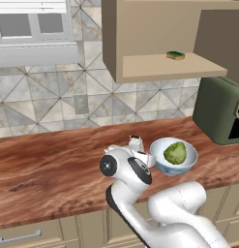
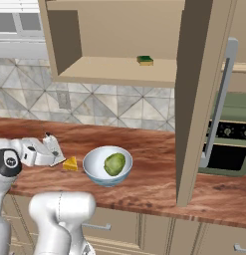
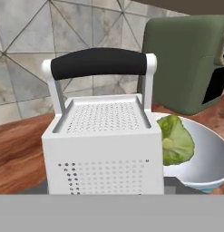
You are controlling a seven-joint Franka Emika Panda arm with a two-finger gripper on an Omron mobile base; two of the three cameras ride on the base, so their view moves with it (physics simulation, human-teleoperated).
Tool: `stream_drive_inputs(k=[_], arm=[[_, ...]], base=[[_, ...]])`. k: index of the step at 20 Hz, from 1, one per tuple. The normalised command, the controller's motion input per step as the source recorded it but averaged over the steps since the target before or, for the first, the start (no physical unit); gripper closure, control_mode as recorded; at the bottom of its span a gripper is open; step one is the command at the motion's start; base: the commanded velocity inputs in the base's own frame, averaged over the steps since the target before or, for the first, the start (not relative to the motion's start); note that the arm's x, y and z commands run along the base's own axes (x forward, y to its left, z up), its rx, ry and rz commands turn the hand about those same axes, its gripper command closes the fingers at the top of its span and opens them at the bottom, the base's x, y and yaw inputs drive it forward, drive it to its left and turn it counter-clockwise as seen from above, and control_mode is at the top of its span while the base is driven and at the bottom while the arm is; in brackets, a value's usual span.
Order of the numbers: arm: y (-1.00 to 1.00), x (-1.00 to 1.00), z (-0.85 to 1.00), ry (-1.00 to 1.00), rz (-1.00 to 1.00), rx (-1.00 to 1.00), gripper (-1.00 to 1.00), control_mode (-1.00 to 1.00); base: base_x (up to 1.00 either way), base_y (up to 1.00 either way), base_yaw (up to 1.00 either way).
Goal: Pick the cheese from the fridge and the cheese grater from the cabinet and place them next to the salad bowl.
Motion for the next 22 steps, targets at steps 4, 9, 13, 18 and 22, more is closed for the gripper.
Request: stream_drive_inputs(k=[4, 9, 13, 18, 22], arm=[[0.14, 0.08, -0.44, 0.05, 0.01, 0.0, 1.0, -1.0], [0.15, 0.04, -0.41, 0.01, 0.03, -0.01, 1.0, -1.0], [0.15, 0.0, -0.39, 0.04, 0.0, -0.06, 1.0, -1.0], [0.08, 0.08, -0.33, 0.17, 0.0, -0.03, 1.0, -1.0], [0.01, 0.17, -0.33, 0.25, 0.05, -0.03, 1.0, -1.0]], base=[[0.0, 0.0, 0.0], [0.0, 0.0, 0.0], [0.0, 0.0, 0.0], [0.0, 0.0, 0.0], [0.0, 0.0, 0.0]])
